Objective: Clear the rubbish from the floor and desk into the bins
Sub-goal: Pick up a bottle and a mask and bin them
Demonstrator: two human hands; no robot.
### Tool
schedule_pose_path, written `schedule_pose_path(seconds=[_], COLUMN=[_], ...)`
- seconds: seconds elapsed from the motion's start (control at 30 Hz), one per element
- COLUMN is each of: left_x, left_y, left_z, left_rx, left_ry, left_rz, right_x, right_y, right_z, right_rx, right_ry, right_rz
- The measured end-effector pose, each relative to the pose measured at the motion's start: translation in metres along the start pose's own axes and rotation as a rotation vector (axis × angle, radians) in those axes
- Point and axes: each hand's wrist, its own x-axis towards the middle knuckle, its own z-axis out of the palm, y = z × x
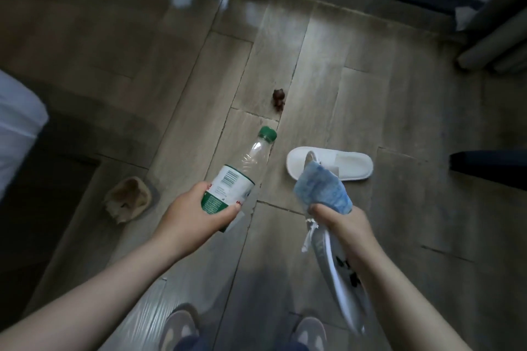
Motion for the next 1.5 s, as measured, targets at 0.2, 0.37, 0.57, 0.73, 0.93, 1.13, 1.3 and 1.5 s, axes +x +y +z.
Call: schedule_pose_path(seconds=[0.2, 0.37, 0.57, 0.73, 0.93, 1.13, 1.3, 1.5], left_x=[-0.095, -0.188, -0.29, -0.363, -0.422, -0.457, -0.484, -0.56], left_y=[0.095, 0.19, 0.314, 0.405, 0.48, 0.531, 0.554, 0.562], left_z=[-0.073, -0.117, -0.16, -0.19, -0.202, -0.221, -0.242, -0.225], left_rx=[0.05, 0.002, -0.047, -0.072, -0.135, -0.14, -0.134, -0.138], left_ry=[-0.028, -0.059, -0.112, -0.106, -0.126, -0.293, -0.49, -0.751], left_rz=[0.009, 0.032, 0.135, 0.286, 0.487, 0.731, 0.919, 1.059], right_x=[-0.115, -0.219, -0.344, -0.439, -0.53, -0.602, -0.669, -0.765], right_y=[-0.078, -0.149, -0.233, -0.292, -0.332, -0.354, -0.352, -0.298], right_z=[-0.047, -0.101, -0.18, -0.247, -0.308, -0.319, -0.304, -0.284], right_rx=[0.014, 0.112, 0.253, 0.402, 0.49, 0.595, 0.728, 0.831], right_ry=[0.073, 0.133, 0.218, 0.278, 0.449, 0.649, 0.896, 1.206], right_rz=[-0.03, -0.053, -0.141, -0.26, -0.413, -0.478, -0.518, -0.511])
